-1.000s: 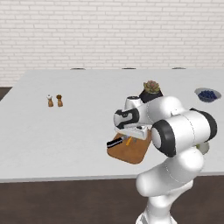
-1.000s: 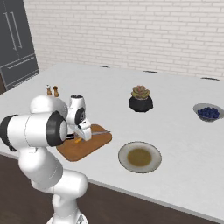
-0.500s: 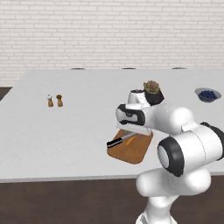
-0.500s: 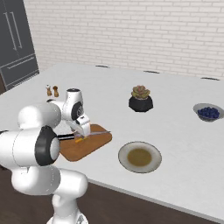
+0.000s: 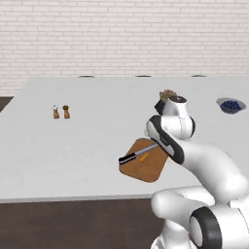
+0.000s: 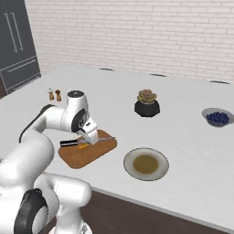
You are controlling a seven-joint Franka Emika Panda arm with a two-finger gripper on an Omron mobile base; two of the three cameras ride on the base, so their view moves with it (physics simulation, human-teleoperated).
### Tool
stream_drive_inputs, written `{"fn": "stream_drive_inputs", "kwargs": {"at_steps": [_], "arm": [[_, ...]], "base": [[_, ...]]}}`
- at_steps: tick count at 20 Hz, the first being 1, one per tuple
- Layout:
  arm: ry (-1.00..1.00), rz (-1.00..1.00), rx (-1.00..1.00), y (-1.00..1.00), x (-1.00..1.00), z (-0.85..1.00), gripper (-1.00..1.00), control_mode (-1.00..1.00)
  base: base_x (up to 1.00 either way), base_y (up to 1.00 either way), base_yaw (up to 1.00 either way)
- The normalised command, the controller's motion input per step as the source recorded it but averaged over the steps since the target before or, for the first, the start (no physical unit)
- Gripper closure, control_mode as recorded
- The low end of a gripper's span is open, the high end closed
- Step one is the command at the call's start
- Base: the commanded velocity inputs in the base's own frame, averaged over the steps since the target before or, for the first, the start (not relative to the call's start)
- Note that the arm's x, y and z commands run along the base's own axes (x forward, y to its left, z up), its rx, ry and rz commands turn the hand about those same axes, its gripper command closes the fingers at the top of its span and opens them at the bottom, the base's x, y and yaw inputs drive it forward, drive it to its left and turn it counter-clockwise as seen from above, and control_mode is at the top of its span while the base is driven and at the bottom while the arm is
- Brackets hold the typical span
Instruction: Pick up the knife from the drawer and place it on the cutting board. Then place the meat from the plate to the cutting board.
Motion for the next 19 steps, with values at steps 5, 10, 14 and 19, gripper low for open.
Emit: {"fn": "stream_drive_inputs", "kwargs": {"at_steps": [5, 10, 14, 19], "arm": [[-0.27, 0.05, 0.01, -0.17, -0.46, 0.64, -1.0, -1.0], [-0.22, 0.09, 0.0, -0.11, -0.36, 0.6, -1.0, -1.0], [-0.15, 0.1, 0.0, -0.07, -0.32, 0.47, -1.0, -1.0], [-0.09, 0.1, 0.0, -0.07, -0.28, 0.41, -1.0, -1.0]], "base": [[0.0, 0.0, 0.0], [0.0, 0.0, 0.0], [0.0, 0.0, 0.0], [0.0, 0.0, 0.0]]}}
